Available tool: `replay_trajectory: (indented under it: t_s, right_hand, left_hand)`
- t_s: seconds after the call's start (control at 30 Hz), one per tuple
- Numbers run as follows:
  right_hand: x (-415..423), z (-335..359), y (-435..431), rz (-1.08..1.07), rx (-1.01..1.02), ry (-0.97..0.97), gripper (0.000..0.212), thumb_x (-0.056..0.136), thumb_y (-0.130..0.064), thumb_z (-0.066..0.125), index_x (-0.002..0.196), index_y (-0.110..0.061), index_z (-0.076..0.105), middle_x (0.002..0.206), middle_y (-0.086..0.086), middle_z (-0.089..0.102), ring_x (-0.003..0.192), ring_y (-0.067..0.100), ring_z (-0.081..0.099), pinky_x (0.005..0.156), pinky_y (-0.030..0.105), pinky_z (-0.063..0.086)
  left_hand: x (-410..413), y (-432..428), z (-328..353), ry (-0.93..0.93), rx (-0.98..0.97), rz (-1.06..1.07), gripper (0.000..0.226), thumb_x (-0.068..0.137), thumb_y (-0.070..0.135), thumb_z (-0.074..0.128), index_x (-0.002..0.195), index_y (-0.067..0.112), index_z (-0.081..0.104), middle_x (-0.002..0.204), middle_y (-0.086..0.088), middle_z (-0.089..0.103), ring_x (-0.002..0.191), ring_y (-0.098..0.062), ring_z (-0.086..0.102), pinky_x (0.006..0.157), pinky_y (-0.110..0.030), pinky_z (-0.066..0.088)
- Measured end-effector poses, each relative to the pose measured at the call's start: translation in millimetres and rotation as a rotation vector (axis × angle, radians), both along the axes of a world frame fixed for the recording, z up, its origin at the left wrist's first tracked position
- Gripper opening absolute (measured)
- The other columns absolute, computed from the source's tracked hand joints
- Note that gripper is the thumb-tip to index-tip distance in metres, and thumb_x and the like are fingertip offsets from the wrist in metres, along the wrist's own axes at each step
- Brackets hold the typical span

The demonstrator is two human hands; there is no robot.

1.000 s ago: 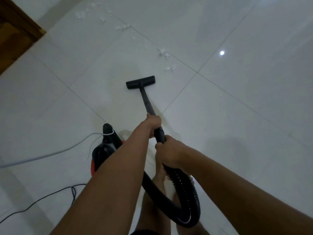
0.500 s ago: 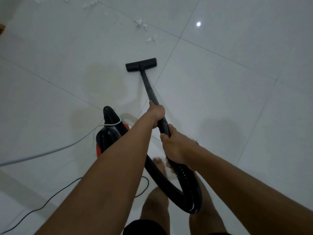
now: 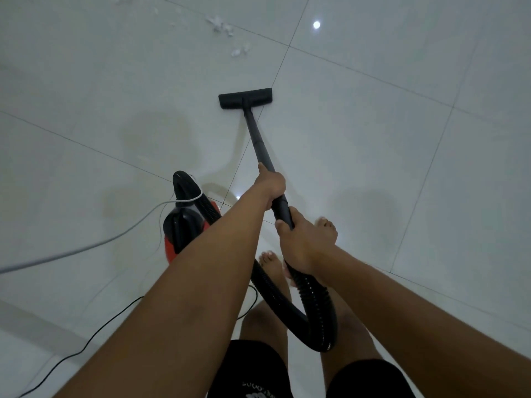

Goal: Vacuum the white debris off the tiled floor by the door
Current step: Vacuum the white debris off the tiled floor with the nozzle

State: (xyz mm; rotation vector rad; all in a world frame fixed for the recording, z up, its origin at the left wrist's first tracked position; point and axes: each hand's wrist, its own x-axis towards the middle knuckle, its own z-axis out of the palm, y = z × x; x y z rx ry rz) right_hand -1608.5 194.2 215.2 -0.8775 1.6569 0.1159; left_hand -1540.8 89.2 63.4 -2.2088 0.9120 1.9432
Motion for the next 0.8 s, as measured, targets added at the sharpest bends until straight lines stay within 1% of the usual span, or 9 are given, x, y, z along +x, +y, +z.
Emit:
replay_trajectory:
  t_s: [0.1,0.23,0.37,0.47,0.53,0.63,0.7,0.77,0.8]
  right_hand:
    - [2,0,-6,-0.027,-0.016,0.009,0.046,0.11,-0.036,0.028,0.155,-0.027,0.03,0.074,-0.009,0.037,0.059,0.005,0.031,0.054,-0.013,0.022]
    - [4,2,-15,-0.082,0.007,-0.02,0.044,0.11,-0.032,0.035,0.153,-0.024,0.031,0.076,-0.007,0.043,0.051,0.009,0.036,0.039,-0.006,0.026]
    - [2,8,-22,-0.092,0.019,-0.047,0.051,0.111,-0.029,0.036,0.16,-0.024,0.021,0.081,-0.007,0.032,0.054,0.01,0.028,0.037,-0.005,0.026]
    - [-4,6,-25,-0.049,0.028,-0.035,0.054,0.111,-0.029,0.035,0.161,-0.023,0.015,0.129,0.009,0.052,0.064,0.008,0.026,0.042,-0.012,0.022]
    - [-6,6,-30,-0.037,0.043,-0.035,0.055,0.112,-0.029,0.033,0.162,-0.023,0.013,0.15,0.013,0.044,0.077,0.011,0.025,0.042,-0.012,0.02]
    - [-10,6,-38,-0.015,0.063,-0.046,0.054,0.112,-0.029,0.031,0.162,-0.025,0.01,0.153,0.017,0.04,0.081,0.01,0.027,0.053,-0.007,0.026]
    - [-13,2,-43,0.003,0.073,-0.037,0.055,0.112,-0.03,0.03,0.163,-0.026,0.008,0.153,0.018,0.038,0.071,0.009,0.032,0.059,0.016,0.029]
    - [-18,-7,-49,-0.006,0.083,-0.023,0.057,0.111,-0.033,0.03,0.163,-0.028,0.006,0.152,0.018,0.04,0.083,0.011,0.043,0.067,0.017,0.02]
    - [-21,-13,-51,-0.02,0.079,-0.026,0.057,0.111,-0.034,0.031,0.163,-0.029,0.007,0.145,0.018,0.046,0.084,0.009,0.042,0.073,0.019,0.024]
  left_hand:
    - [0,-6,-4,0.0,-0.004,-0.02,0.077,0.101,0.014,0.032,0.158,0.038,-0.014,0.1,-0.006,0.056,0.092,-0.024,0.058,0.096,-0.044,0.055]
    - [-2,-15,-8,0.005,-0.019,-0.042,0.074,0.103,0.016,0.031,0.159,0.037,-0.013,0.11,-0.008,0.057,0.095,-0.024,0.059,0.095,-0.042,0.055]
    - [-6,-16,-10,0.013,-0.013,-0.039,0.074,0.104,0.017,0.032,0.159,0.036,-0.014,0.115,-0.011,0.058,0.092,-0.024,0.058,0.092,-0.042,0.056]
    - [-9,-19,-12,0.019,-0.011,-0.036,0.074,0.104,0.019,0.032,0.158,0.037,-0.015,0.12,-0.013,0.058,0.093,-0.024,0.058,0.092,-0.043,0.056]
    - [-11,-23,-14,0.021,-0.012,-0.027,0.074,0.104,0.019,0.033,0.158,0.038,-0.015,0.127,-0.014,0.058,0.095,-0.025,0.058,0.094,-0.044,0.056]
    - [-14,-31,-17,0.024,-0.016,-0.018,0.074,0.104,0.02,0.033,0.158,0.039,-0.014,0.13,-0.013,0.056,0.1,-0.026,0.06,0.096,-0.046,0.055]
    - [-16,-37,-19,0.018,-0.017,-0.018,0.074,0.103,0.02,0.033,0.158,0.039,-0.013,0.132,-0.013,0.056,0.108,-0.028,0.062,0.096,-0.046,0.055]
    - [-20,-44,-21,0.01,-0.019,-0.015,0.074,0.103,0.021,0.033,0.158,0.039,-0.013,0.132,-0.013,0.056,0.11,-0.029,0.062,0.097,-0.046,0.055]
    - [-22,-48,-22,0.012,-0.019,-0.007,0.073,0.103,0.021,0.033,0.158,0.039,-0.013,0.131,-0.013,0.057,0.107,-0.027,0.062,0.097,-0.046,0.055]
